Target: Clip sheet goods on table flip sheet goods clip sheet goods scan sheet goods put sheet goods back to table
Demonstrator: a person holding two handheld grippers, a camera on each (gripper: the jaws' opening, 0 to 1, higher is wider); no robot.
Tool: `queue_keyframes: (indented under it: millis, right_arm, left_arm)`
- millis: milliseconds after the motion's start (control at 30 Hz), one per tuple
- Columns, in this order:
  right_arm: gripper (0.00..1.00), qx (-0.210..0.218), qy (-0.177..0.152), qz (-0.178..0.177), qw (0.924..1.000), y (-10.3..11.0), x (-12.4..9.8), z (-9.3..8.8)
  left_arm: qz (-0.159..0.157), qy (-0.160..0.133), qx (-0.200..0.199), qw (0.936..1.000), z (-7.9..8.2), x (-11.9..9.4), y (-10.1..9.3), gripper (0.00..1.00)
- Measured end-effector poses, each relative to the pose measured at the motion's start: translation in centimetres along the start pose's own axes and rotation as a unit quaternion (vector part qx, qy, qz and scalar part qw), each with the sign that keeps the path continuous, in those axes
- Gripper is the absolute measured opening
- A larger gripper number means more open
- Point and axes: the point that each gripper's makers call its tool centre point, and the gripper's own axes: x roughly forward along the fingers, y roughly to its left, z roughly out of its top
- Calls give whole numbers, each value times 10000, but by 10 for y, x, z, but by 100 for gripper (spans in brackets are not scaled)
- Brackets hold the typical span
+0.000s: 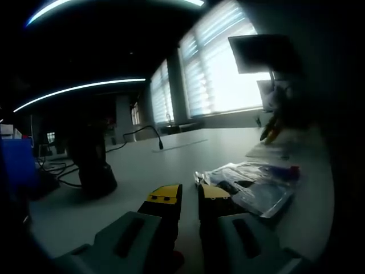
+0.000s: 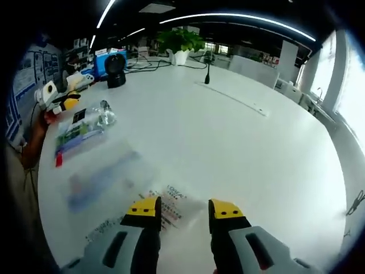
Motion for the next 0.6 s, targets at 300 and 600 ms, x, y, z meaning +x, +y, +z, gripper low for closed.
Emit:
queue_keyframes:
  millis: [300, 600]
  right_arm:
    - [29, 180, 20, 226, 9996, 5, 2, -2]
    - [10, -6, -64, 359, 9993, 23, 5, -1]
  left_arm:
    - [4, 11, 24, 10000, 0, 0, 0, 4]
    - [5, 4, 49, 10000, 0, 0, -1, 4]
